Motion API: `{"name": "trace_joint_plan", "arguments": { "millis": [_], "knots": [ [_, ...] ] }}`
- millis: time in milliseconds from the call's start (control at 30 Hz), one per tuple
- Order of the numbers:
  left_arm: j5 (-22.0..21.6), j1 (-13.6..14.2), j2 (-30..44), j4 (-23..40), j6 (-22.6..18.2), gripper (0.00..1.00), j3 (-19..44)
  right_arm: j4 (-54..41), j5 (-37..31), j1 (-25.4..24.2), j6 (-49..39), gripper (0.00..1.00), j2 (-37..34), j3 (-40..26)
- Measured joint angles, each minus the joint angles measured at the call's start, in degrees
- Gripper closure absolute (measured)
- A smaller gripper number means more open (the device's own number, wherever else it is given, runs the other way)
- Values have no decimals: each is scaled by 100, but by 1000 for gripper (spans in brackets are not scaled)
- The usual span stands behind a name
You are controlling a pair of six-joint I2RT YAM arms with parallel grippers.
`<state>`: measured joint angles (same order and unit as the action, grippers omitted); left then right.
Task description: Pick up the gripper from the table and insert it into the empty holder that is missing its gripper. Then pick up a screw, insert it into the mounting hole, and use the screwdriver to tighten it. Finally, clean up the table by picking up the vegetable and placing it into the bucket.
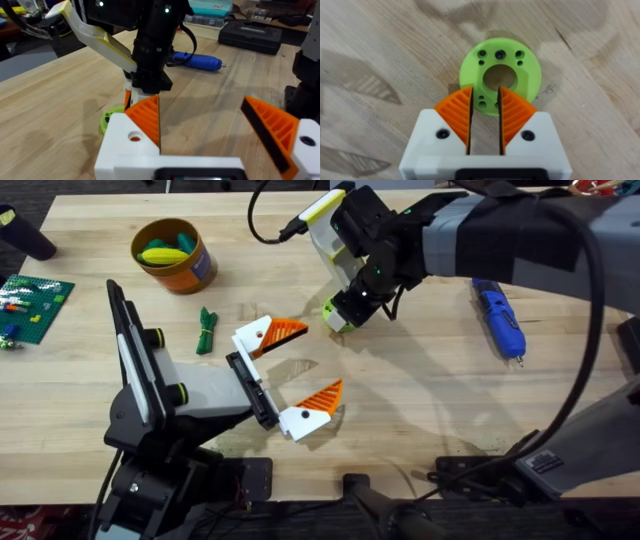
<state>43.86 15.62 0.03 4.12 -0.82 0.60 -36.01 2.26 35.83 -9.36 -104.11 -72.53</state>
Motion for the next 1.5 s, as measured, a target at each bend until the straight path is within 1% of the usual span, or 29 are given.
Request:
{"name": "trace_joint_plan", "arguments": {
  "millis": [467,900,1267,1500],
  "knots": [
    [2,0,0,-4,0,13,0,15,-4,0,-5,710,0,0],
    [2,0,0,-4,0,13,0,236,16,0,-5,710,2,-4],
    [4,0,2,-4,0,13,0,873,16,0,-5,710,0,-39],
    [2,0,0,-4,0,13,0,973,16,0,-5,710,0,-39]
  ]
}}
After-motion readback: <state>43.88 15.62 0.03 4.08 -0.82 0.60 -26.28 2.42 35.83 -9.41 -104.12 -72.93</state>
